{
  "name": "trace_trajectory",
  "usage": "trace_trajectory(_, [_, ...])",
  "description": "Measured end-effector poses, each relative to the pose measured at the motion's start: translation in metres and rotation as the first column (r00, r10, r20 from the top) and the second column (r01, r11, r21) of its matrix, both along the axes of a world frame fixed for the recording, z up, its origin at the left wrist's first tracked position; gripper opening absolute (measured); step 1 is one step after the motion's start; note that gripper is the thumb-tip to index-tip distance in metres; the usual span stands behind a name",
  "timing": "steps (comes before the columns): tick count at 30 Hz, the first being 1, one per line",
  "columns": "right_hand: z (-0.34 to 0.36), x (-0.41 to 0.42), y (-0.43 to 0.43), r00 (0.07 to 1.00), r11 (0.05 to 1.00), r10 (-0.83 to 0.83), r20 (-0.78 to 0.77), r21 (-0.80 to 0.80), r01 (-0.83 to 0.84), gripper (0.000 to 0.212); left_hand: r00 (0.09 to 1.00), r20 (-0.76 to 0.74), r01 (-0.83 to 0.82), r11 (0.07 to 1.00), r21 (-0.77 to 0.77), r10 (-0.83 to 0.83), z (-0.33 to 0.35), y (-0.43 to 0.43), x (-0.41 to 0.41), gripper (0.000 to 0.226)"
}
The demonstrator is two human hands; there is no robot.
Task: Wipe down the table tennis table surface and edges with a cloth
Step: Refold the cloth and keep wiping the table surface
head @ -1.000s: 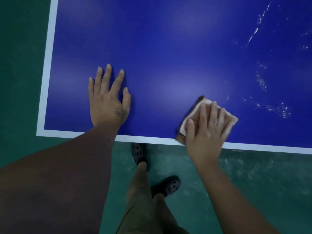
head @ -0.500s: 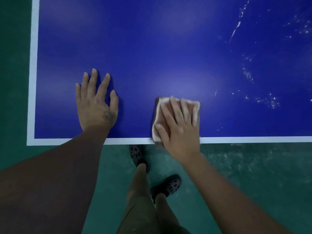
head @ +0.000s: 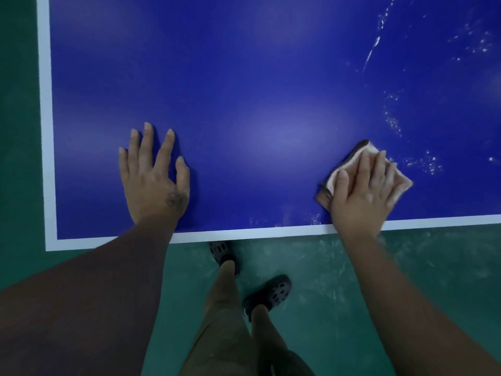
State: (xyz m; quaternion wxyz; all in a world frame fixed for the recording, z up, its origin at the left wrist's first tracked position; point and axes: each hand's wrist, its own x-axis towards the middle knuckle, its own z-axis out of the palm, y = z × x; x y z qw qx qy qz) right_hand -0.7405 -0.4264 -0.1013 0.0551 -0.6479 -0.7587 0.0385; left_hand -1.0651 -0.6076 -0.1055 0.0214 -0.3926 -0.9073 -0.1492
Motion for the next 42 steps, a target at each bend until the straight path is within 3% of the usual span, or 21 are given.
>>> trace_trajectory(2, [0.001, -0.038, -0.010, 1.000, 1.000, -0.028, 0.004, 0.007, 0.028, 0.064, 1.000, 0.000, 0.003, 1.000, 0.006, -0.003, -0.001, 0.000, 0.000, 0.053])
trace_trajectory(6, [-0.005, -0.114, -0.069, 0.937, 0.937, 0.350, -0.026, -0.004, -0.350, 0.063, 1.000, 0.000, 0.004, 1.000, 0.018, -0.004, -0.002, 0.000, 0.000, 0.053])
trace_trajectory(10, [-0.012, -0.098, -0.107, 0.808, 0.810, 0.581, -0.098, -0.028, -0.586, 0.064, 1.000, -0.009, 0.008, 0.999, 0.032, -0.007, -0.002, 0.000, 0.000, 0.053])
trace_trajectory(12, [-0.012, -0.060, -0.097, 0.829, 0.827, 0.556, -0.063, -0.056, -0.559, 0.063, 1.000, -0.008, 0.007, 1.000, 0.025, -0.007, -0.001, 0.000, 0.000, 0.053])
trace_trajectory(16, [-0.003, 0.015, -0.062, 0.958, 0.957, 0.284, 0.037, -0.074, -0.281, 0.063, 1.000, 0.004, 0.007, 1.000, 0.027, -0.007, -0.001, 0.000, 0.002, 0.053])
trace_trajectory(20, [0.001, -0.010, -0.057, 0.999, 1.000, -0.002, 0.037, -0.025, 0.003, 0.062, 1.000, 0.008, 0.000, 1.000, 0.015, 0.000, 0.000, -0.001, 0.000, 0.053])
trace_trajectory(22, [0.001, -0.050, -0.067, 0.998, 0.999, 0.031, 0.054, -0.026, -0.029, 0.062, 1.000, 0.010, 0.001, 1.000, 0.006, -0.001, 0.000, 0.000, -0.001, 0.054])
trace_trajectory(24, [-0.001, -0.091, -0.085, 0.978, 0.979, 0.202, 0.054, -0.045, -0.199, 0.062, 1.000, 0.018, 0.003, 1.000, -0.005, -0.003, 0.000, -0.001, -0.001, 0.054])
trace_trajectory(27, [-0.003, -0.123, -0.112, 0.879, 0.877, 0.477, -0.022, -0.048, -0.477, 0.061, 0.999, 0.032, 0.010, 1.000, 0.001, -0.010, 0.002, -0.003, -0.002, 0.055])
trace_trajectory(29, [-0.004, -0.114, -0.109, 0.819, 0.819, 0.568, -0.078, -0.040, -0.572, 0.061, 0.999, 0.039, 0.011, 1.000, -0.008, -0.011, 0.004, -0.002, -0.002, 0.055])
trace_trajectory(32, [-0.003, -0.064, -0.083, 0.837, 0.835, 0.547, -0.019, -0.048, -0.547, 0.062, 0.998, 0.059, 0.013, 0.999, -0.039, -0.011, 0.005, -0.002, 0.000, 0.056])
trace_trajectory(38, [0.010, 0.048, -0.028, 0.973, 0.973, 0.227, 0.045, -0.062, -0.224, 0.065, 0.986, 0.155, -0.062, 0.998, 0.021, 0.058, 0.014, 0.011, 0.019, 0.052])
trace_trajectory(42, [0.008, 0.034, -0.022, 0.951, 0.955, 0.294, 0.094, -0.065, -0.289, 0.063, 0.970, 0.241, -0.003, 0.996, 0.085, -0.017, 0.023, 0.041, 0.058, 0.051])
